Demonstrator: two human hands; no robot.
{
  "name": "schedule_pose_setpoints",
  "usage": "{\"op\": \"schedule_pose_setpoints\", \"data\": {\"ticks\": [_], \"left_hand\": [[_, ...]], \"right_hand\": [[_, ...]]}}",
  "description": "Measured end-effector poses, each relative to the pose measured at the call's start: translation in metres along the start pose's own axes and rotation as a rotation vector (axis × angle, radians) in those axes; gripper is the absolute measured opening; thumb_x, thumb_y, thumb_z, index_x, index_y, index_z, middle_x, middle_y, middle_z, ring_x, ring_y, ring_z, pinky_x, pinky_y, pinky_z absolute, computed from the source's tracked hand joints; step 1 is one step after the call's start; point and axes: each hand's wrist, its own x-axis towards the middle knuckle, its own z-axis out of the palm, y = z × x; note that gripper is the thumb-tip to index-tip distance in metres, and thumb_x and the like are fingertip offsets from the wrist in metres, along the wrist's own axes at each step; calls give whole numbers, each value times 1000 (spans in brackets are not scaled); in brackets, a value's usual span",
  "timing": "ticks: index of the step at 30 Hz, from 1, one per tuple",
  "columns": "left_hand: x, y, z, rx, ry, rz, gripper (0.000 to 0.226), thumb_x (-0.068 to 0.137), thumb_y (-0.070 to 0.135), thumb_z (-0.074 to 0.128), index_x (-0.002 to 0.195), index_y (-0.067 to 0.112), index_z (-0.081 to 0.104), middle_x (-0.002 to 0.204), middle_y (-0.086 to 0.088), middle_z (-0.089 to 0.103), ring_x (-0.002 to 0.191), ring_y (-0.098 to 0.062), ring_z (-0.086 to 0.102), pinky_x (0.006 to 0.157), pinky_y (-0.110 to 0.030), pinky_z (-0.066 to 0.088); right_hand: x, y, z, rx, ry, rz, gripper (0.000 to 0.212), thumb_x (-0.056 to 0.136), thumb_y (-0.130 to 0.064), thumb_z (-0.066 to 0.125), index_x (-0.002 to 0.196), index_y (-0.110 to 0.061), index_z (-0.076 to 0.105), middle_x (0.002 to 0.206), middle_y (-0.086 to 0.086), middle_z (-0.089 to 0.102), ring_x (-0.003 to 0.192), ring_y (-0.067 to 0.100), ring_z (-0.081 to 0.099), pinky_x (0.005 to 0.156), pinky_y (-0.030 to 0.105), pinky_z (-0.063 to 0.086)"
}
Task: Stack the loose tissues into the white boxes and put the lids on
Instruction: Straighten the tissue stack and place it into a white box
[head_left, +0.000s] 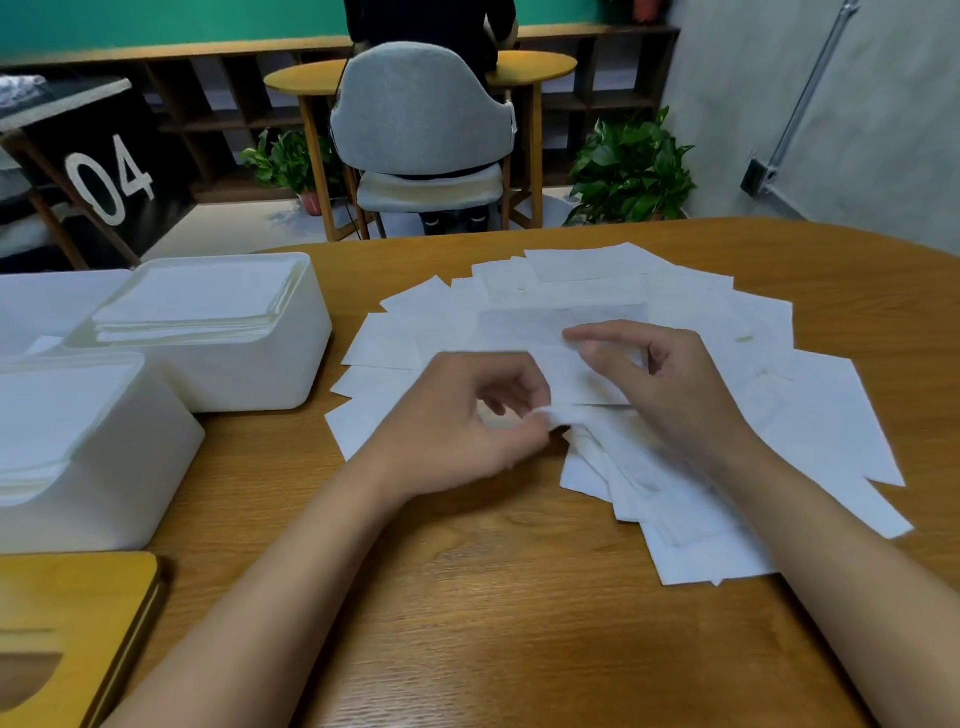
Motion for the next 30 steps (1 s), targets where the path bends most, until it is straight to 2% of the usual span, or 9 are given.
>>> {"op": "schedule_pose_setpoints", "data": {"ticks": [5, 9, 12, 14, 17, 20, 22, 26, 30], "left_hand": [[6, -5, -7, -200, 131, -38, 5, 94, 10, 75, 89, 13, 75, 82, -1, 74, 76, -11, 67, 70, -20, 50], [6, -3, -7, -281, 173, -68, 13, 99, 29, 72, 99, 17, 77, 85, 5, 74, 81, -2, 65, 72, -13, 45], [4, -1, -9, -384, 72, -126, 34, 90, 43, 73, 119, 25, 71, 105, 9, 78, 100, -3, 73, 82, -18, 54], [6, -6, -8, -338, 99, -174, 38, 86, 35, 82, 121, 25, 69, 102, 2, 79, 93, -13, 76, 81, -27, 59], [9, -10, -10, -308, 235, -168, 33, 90, 18, 83, 120, 23, 69, 91, -3, 76, 80, -22, 76, 70, -29, 58], [8, -10, -19, -313, 274, -144, 36, 90, 16, 81, 123, 23, 70, 93, -5, 78, 85, -28, 76, 76, -41, 61], [7, -9, -23, -263, 209, -132, 30, 91, 17, 81, 120, 23, 74, 95, -3, 78, 90, -24, 75, 81, -44, 60], [7, -15, -23, -118, 158, -98, 21, 93, 23, 80, 114, 30, 80, 110, 10, 77, 106, -11, 70, 91, -45, 58], [7, -20, -22, -59, 150, -109, 22, 93, 29, 79, 115, 35, 80, 115, 18, 75, 110, -5, 67, 94, -37, 57]], "right_hand": [[-10, -9, 1, 11, -139, -154, 31, 86, -38, 84, 109, -17, 81, 83, -22, 74, 77, -3, 66, 71, 8, 43], [-9, -6, 11, 54, -19, -115, 5, 84, -21, 85, 84, -21, 80, 76, -13, 74, 74, 2, 67, 70, 13, 47], [-2, -5, 3, 202, 122, -28, 10, 88, -18, 82, 79, -17, 77, 79, -10, 75, 78, 5, 70, 70, 17, 51], [1, -5, -3, 298, 174, 30, 8, 90, -15, 79, 82, -17, 78, 87, -8, 79, 85, 7, 73, 76, 21, 54], [1, -5, -7, 364, 151, 111, 7, 92, -12, 77, 95, -16, 81, 104, 2, 81, 101, 20, 76, 93, 42, 59], [1, -8, -8, 423, 52, 163, 19, 87, -18, 79, 106, -14, 80, 111, 6, 80, 105, 29, 76, 100, 52, 57], [0, -9, -6, 397, -27, 154, 28, 83, -26, 79, 109, -15, 79, 111, 8, 79, 104, 31, 75, 96, 49, 58], [-3, -9, -1, 286, -165, 123, 34, 84, -31, 76, 117, -22, 74, 107, 0, 78, 98, 18, 75, 78, 27, 58], [-4, -9, 3, 169, -180, 93, 36, 93, -18, 75, 126, -33, 68, 110, -10, 73, 98, 8, 70, 75, 21, 54]]}}
